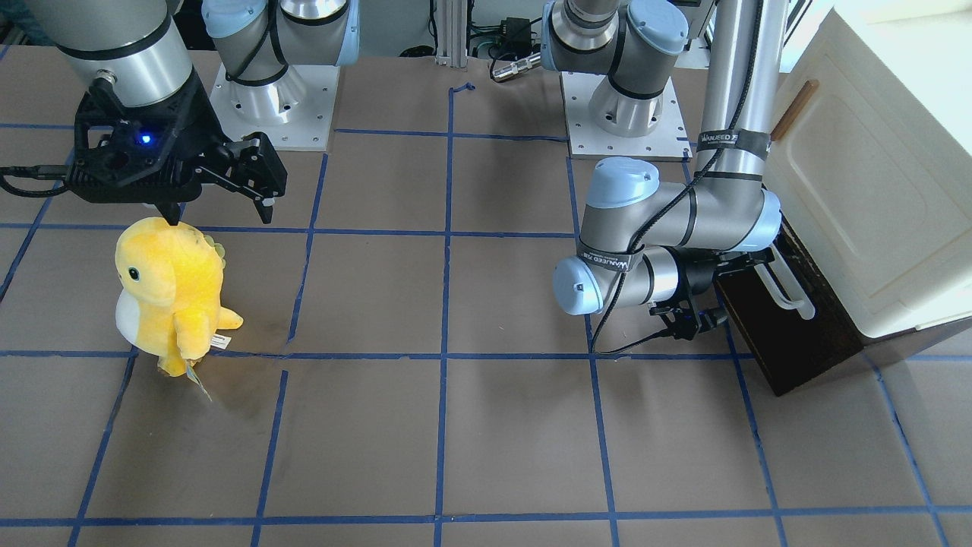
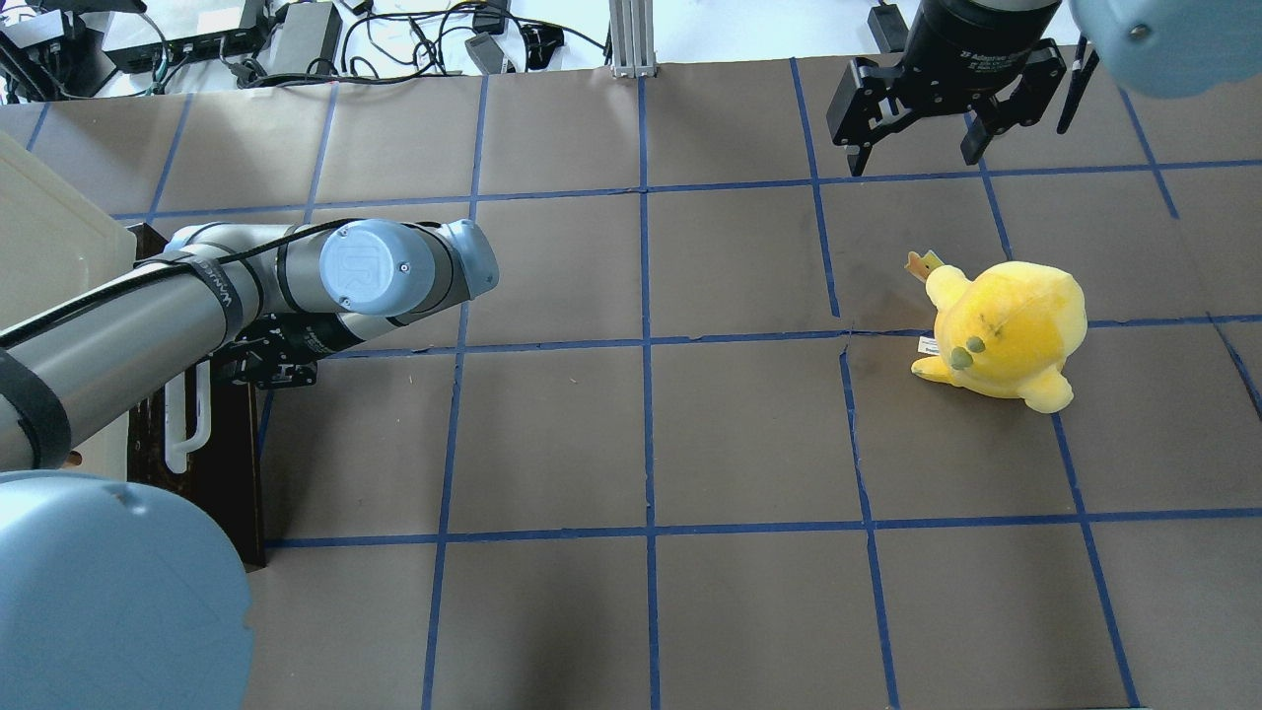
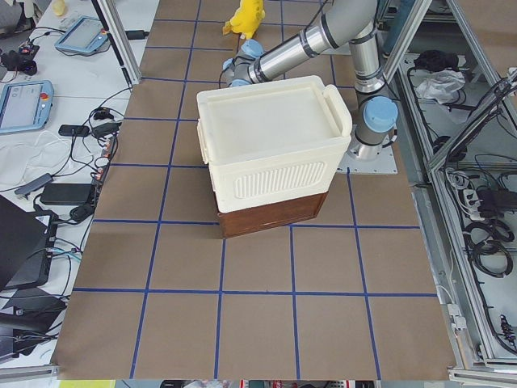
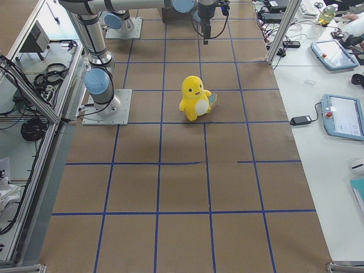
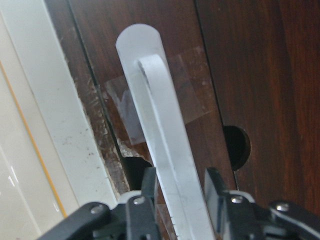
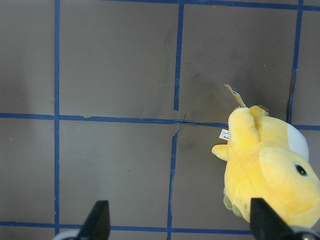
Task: Pull drawer sideways
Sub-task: 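Pull the handle with the left gripper, sliding the drawer out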
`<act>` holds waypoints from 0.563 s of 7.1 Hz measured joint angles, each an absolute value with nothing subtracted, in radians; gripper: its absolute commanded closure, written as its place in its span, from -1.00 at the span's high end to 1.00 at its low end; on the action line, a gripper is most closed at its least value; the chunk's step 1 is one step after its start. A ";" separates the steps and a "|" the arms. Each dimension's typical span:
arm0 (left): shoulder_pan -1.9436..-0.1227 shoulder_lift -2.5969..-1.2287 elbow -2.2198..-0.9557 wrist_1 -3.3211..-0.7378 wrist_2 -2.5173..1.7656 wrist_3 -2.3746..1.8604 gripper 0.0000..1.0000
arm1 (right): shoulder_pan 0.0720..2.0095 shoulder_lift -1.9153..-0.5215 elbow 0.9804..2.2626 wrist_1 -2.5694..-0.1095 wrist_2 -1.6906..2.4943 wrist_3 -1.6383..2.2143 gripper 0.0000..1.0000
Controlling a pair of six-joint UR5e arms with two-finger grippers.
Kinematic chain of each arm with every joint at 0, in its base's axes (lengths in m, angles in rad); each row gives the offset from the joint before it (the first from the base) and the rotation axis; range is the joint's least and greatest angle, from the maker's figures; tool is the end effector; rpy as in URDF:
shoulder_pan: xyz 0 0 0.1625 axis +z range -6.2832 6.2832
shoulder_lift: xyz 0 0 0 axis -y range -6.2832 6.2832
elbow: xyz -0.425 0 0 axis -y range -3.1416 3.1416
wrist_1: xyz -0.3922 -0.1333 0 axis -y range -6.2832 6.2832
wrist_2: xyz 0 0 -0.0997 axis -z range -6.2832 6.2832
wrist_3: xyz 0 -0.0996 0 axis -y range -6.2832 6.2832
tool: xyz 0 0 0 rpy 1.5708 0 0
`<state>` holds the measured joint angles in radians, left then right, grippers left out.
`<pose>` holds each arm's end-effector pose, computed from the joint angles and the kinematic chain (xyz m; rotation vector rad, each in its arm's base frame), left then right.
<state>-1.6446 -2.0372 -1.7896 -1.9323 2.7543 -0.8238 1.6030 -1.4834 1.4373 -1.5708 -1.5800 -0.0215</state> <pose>-0.0787 -0.5077 0.1888 -0.0089 1.7763 0.3780 0.1495 -0.5285 0.5091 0.0838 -3.1307 0.0723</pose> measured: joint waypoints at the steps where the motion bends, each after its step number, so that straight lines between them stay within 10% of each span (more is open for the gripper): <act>1: -1.645 -2.037 -1.790 -1.935 2.755 -0.824 -0.58 | 1.603 -1.483 1.437 -1.571 -1.580 -0.022 1.00; 4: -1.645 -2.034 -1.782 -1.936 2.755 -0.834 -0.58 | 1.603 -1.483 1.437 -1.571 -1.580 -0.022 1.00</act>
